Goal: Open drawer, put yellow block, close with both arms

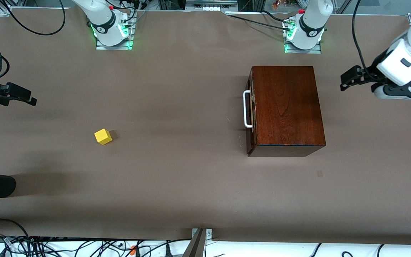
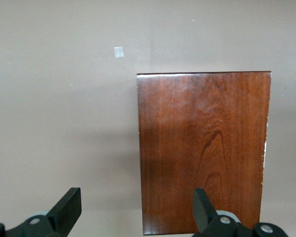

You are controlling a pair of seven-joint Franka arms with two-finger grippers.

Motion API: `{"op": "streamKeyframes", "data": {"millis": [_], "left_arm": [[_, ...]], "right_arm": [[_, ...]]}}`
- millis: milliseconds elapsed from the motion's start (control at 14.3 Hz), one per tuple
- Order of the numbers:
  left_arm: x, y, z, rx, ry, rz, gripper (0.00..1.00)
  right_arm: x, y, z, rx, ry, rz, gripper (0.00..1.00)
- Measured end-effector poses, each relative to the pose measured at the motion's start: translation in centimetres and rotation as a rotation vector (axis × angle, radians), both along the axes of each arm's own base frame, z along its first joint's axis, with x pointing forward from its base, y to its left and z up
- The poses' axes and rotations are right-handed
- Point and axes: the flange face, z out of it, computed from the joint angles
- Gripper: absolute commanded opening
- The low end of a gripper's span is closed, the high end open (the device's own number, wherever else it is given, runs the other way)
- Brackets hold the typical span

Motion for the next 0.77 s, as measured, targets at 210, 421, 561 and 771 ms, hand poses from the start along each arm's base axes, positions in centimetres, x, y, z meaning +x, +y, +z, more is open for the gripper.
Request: {"op": "streamKeyframes", "data": {"millis": [210, 421, 561, 771], "left_arm": [[-1.2, -6.9, -0.4, 0.009, 0.009, 0.018, 1.0], [-3.2, -15.4, -1.6, 0.013, 0.016, 0.022, 1.0], [-5.0, -20.4, -1.8, 0.014, 0.011, 0.026, 1.0], [-6.9, -25.5, -2.5, 0.033, 0.009, 0.029, 1.0]], "right_arm": [[0.0, 0.0, 0.0, 0.0, 0.001, 0.0, 1.0], [0.0, 0.0, 0.0, 0.0, 0.001, 0.0, 1.0], [0.0, 0.0, 0.0, 0.0, 0.001, -0.001, 1.0], [0.0, -0.1, 0.0, 0.0, 0.0, -0.001, 1.0]]}}
